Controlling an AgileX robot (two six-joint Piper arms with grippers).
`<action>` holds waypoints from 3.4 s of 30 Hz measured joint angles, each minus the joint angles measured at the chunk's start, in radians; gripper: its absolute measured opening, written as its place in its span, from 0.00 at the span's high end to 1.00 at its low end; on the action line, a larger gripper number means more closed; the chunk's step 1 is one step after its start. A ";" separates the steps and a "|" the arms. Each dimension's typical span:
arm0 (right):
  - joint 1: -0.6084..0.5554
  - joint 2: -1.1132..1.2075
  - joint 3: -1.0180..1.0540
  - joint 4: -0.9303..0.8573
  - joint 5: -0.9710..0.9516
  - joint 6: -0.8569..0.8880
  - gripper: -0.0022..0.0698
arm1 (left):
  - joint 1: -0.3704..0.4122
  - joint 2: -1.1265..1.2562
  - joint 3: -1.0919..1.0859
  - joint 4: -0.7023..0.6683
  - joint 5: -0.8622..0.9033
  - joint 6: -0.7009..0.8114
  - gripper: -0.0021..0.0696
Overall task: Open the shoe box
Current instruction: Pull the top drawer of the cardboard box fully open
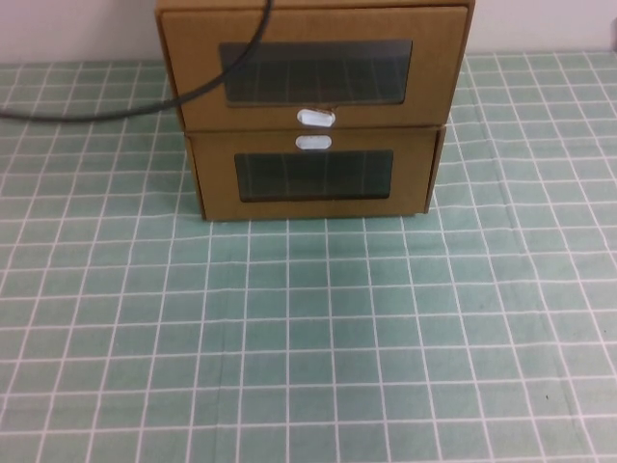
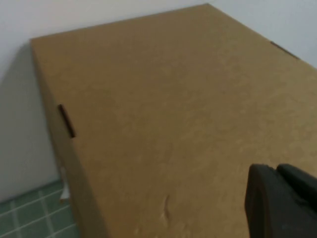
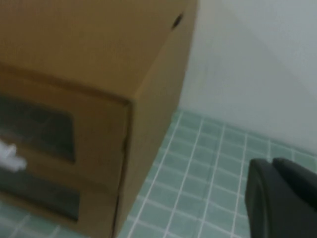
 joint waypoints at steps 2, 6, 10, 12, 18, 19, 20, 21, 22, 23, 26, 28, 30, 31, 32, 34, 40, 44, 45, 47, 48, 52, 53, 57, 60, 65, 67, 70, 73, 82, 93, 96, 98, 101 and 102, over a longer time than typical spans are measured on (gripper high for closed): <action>0.056 0.076 -0.025 0.000 0.049 -0.166 0.99 | -0.002 0.082 -0.115 -0.097 0.072 0.073 0.98; 0.207 0.195 -0.084 -0.014 0.150 -0.439 0.99 | -0.006 0.250 -0.290 -0.220 0.187 0.134 0.98; 0.338 0.312 -0.152 -0.333 0.202 -0.317 0.99 | -0.011 0.366 -0.376 -0.243 0.260 0.143 0.98; 0.391 0.375 -0.201 -0.803 0.249 0.099 0.99 | -0.011 0.404 -0.388 -0.245 0.292 0.134 0.98; 0.462 0.478 -0.260 -1.507 0.302 0.656 0.99 | -0.011 0.419 -0.403 -0.266 0.332 0.132 0.98; 0.474 0.480 -0.260 -1.519 0.269 0.679 0.99 | -0.011 0.419 -0.405 -0.267 0.332 0.132 0.98; 0.495 0.483 -0.260 -1.541 0.239 0.699 0.99 | -0.011 0.419 -0.405 -0.270 0.333 0.132 0.98; 0.521 0.489 -0.260 -1.578 0.227 0.726 0.99 | -0.011 0.419 -0.405 -0.272 0.333 0.131 0.98; 0.546 0.498 -0.260 -1.634 0.225 0.752 0.99 | -0.011 0.419 -0.405 -0.272 0.334 0.128 0.98; 0.577 0.513 -0.257 -1.709 0.234 0.791 0.99 | -0.011 0.419 -0.405 -0.272 0.334 0.126 0.98; 0.655 0.555 -0.223 -1.916 0.239 0.924 0.99 | -0.011 0.420 -0.405 -0.274 0.334 0.108 0.98; 0.685 0.583 -0.209 -1.966 0.232 0.995 0.99 | -0.011 0.420 -0.405 -0.277 0.334 0.100 0.98; 0.707 0.611 -0.201 -1.993 0.248 1.036 0.99 | -0.011 0.420 -0.405 -0.277 0.334 0.096 0.98; 0.714 0.624 -0.200 -2.000 0.261 1.046 0.99 | -0.011 0.420 -0.405 -0.279 0.336 0.094 0.98; 0.719 0.638 -0.200 -2.002 0.268 1.056 0.99 | -0.011 0.420 -0.405 -0.278 0.339 0.094 0.98; 0.723 0.657 -0.200 -2.005 0.278 1.065 0.98 | -0.011 0.420 -0.405 -0.279 0.344 0.092 0.98; 0.723 0.684 -0.200 -2.009 0.291 1.078 0.79 | -0.011 0.420 -0.411 -0.281 0.366 0.092 0.98; 0.715 0.701 -0.217 -2.009 0.287 1.079 0.68 | -0.011 0.420 -0.411 -0.281 0.366 0.090 0.98; 0.715 0.709 -0.228 -2.009 0.287 1.079 0.66 | -0.011 0.420 -0.411 -0.281 0.366 0.090 0.98; 0.711 0.725 -0.253 -2.010 0.287 1.079 0.65 | -0.011 0.420 -0.411 -0.284 0.368 0.090 0.98; 0.707 0.734 -0.268 -2.011 0.281 1.080 0.65 | -0.011 0.420 -0.411 -0.284 0.368 0.090 0.98; 0.687 0.775 -0.321 -2.011 0.268 1.083 0.64 | -0.011 0.420 -0.411 -0.286 0.368 0.090 0.98; 0.681 0.783 -0.332 -2.012 0.260 1.083 0.64 | -0.011 0.420 -0.411 -0.286 0.368 0.090 0.98; 0.647 0.801 -0.361 -2.019 0.215 1.083 0.65 | -0.011 0.420 -0.411 -0.289 0.370 0.090 0.98; 0.640 0.807 -0.372 -2.025 0.214 1.083 0.76 | -0.011 0.420 -0.411 -0.293 0.370 0.090 0.98; 0.640 0.804 -0.376 -1.961 0.222 1.082 0.94 | -0.011 0.420 -0.411 -0.293 0.369 0.090 0.98; 0.642 0.797 -0.376 -1.936 0.226 1.077 0.95 | -0.011 0.420 -0.411 -0.295 0.371 0.090 0.98; 0.657 0.771 -0.344 -1.923 0.246 1.077 0.95 | -0.011 0.420 -0.411 -0.300 0.375 0.090 0.98; 0.689 0.722 -0.276 -1.917 0.268 1.077 0.95 | -0.013 0.420 -0.411 -0.304 0.381 0.090 0.98; 0.870 0.539 -0.016 -1.886 0.415 1.176 0.95 | -0.013 0.421 -0.411 -0.304 0.384 0.090 0.98; 0.955 0.499 0.039 -1.841 0.468 1.309 0.94 | -0.013 0.421 -0.411 -0.300 0.384 0.090 0.98; 0.955 0.499 0.004 -1.709 0.471 1.271 0.87 | -0.013 0.421 -0.411 -0.300 0.384 0.086 0.98; 0.955 0.495 -0.022 -1.614 0.473 1.225 0.79 | -0.013 0.421 -0.411 -0.300 0.384 0.082 0.98; 0.955 0.475 -0.052 -1.480 0.446 1.141 0.63 | -0.013 0.415 -0.411 -0.298 0.384 0.075 0.98; 0.955 0.460 -0.061 -1.430 0.426 1.104 0.59 | -0.013 0.411 -0.411 -0.292 0.388 0.073 0.98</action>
